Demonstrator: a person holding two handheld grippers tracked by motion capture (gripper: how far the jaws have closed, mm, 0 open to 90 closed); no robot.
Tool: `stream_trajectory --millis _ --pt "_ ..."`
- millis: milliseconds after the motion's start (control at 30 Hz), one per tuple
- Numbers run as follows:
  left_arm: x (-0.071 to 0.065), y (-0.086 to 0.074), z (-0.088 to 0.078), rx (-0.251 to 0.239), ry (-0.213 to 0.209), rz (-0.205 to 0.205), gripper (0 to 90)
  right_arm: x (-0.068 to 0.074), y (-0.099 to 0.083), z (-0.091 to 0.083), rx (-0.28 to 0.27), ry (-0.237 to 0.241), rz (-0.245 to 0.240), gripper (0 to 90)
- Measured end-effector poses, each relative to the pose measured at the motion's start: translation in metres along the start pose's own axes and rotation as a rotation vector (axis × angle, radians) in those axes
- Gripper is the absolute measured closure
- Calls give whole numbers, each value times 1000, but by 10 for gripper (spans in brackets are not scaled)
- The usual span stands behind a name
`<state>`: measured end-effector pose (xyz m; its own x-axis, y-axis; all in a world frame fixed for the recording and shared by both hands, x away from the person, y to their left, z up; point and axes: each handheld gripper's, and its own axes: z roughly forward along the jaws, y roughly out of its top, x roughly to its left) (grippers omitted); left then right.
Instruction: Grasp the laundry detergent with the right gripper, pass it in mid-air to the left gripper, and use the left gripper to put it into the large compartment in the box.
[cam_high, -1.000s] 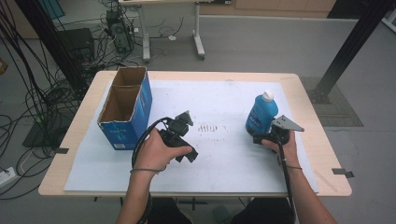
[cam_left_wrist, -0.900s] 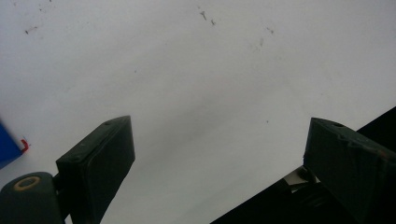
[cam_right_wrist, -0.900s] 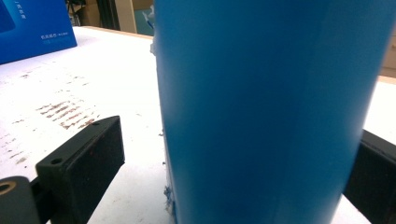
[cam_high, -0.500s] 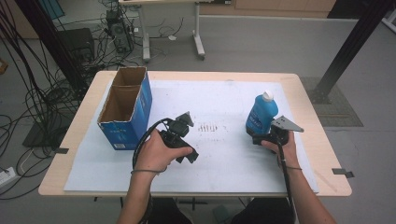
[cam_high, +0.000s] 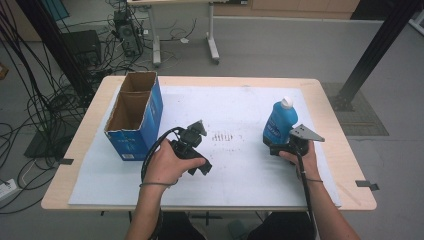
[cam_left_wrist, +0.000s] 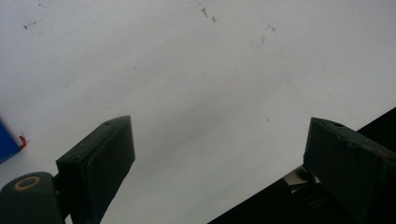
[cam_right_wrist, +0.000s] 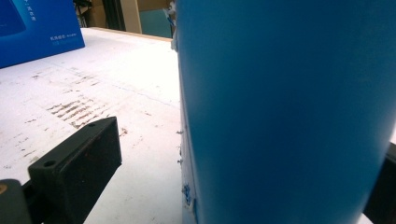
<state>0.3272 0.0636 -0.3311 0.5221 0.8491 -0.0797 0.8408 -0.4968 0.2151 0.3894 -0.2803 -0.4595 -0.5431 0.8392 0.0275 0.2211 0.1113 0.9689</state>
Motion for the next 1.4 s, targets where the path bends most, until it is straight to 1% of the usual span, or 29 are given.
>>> stream_trajectory --millis 167,367,433,567,733,900,1033,1167,1267,1400 --pt "0 1 0 1 -1 2 92 0 0 0 1 5 2 21" --pt "-1 1 0 2 0 0 92 0 0 0 -5 9 10 52" --pt "0 1 1 1 -1 -3 92 -1 0 1 -6 3 4 87" --pt "-1 1 1 2 -1 -3 92 -1 0 1 -8 -3 -1 122" --pt "0 1 2 4 -4 -1 94 -2 0 2 -10 0 -6 168" --pt "-1 1 3 7 -8 -5 94 -2 0 3 -12 3 -9 185" --pt "0 1 4 9 -10 -6 94 -3 0 3 -15 -4 -8 203" --pt "0 1 3 7 -10 -10 94 -4 -1 3 -15 -8 -5 240" --pt "1 1 3 6 -11 -10 94 -4 -1 4 -16 -8 -7 247" --pt "1 0 3 4 -14 -12 94 -5 0 4 -20 -9 -4 287"
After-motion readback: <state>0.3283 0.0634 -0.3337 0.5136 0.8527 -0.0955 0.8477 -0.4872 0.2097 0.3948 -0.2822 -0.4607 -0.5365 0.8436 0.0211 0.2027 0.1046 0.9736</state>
